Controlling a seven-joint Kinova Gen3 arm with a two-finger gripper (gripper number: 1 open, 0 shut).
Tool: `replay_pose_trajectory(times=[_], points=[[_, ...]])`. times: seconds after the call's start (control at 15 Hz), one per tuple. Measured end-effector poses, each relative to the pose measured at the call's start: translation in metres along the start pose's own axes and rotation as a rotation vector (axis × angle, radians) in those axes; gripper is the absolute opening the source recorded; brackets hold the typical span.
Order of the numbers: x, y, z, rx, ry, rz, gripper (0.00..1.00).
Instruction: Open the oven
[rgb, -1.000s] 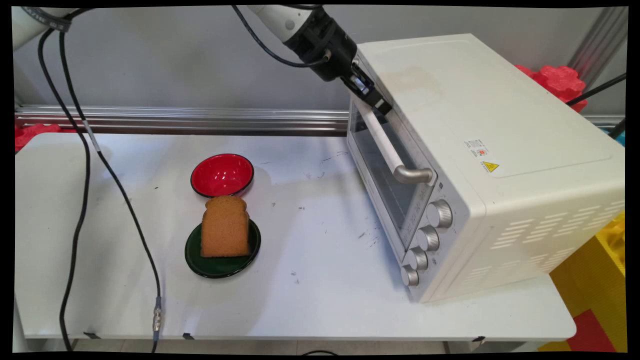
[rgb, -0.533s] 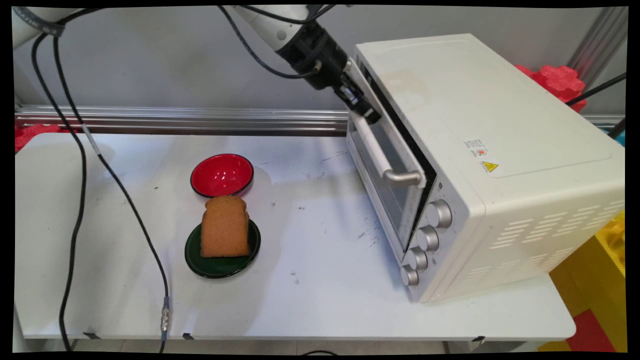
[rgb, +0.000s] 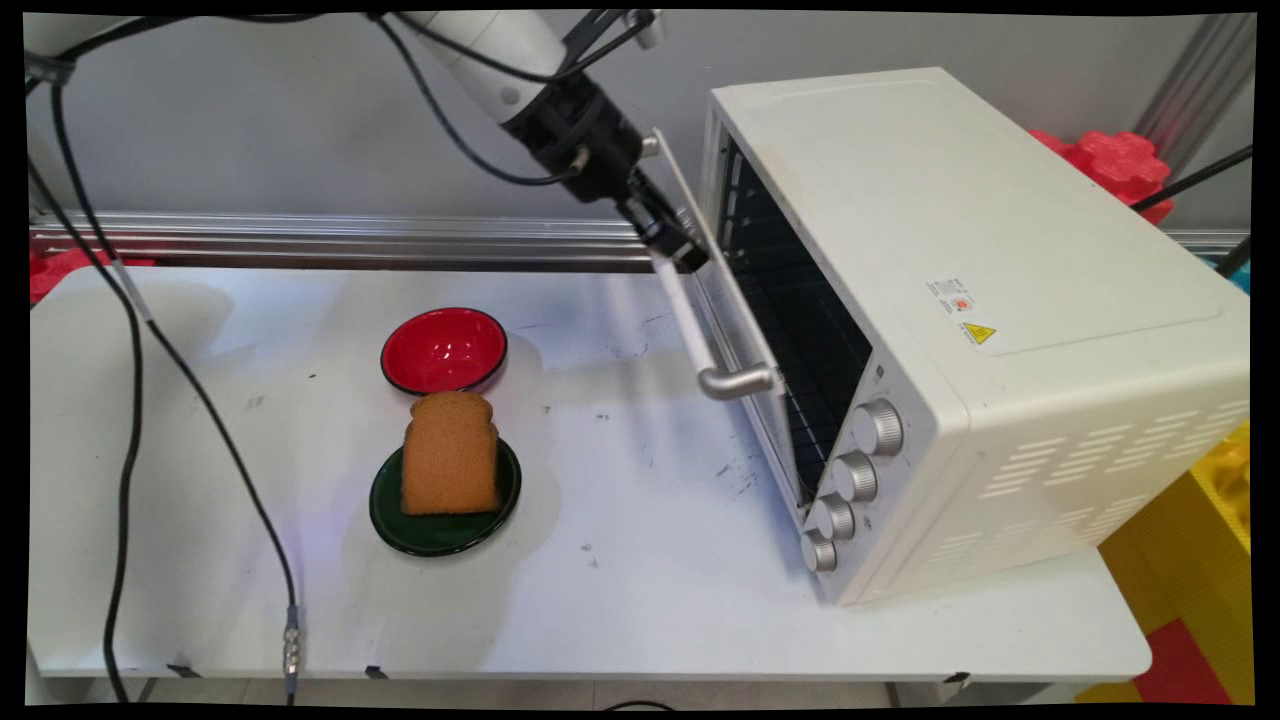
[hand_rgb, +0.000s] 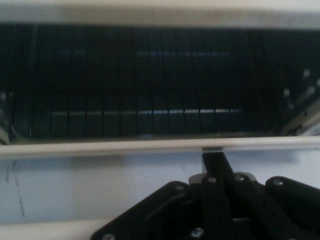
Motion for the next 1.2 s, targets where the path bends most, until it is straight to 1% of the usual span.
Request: replay_pose_trajectory(times=[0.2, 0.47, 0.87, 1.2], points=[[-0.018, -0.002, -0.003, 0.009, -0.021, 0.01, 0.0], [-0.039, -0.004, -0.002, 0.019, -0.03, 0.014, 0.0], [-0.076, -0.008, 0.006, 0.032, -0.012, 0.024, 0.0], [-0.106, -0.008, 0.012, 0.033, 0.001, 0.039, 0.0]])
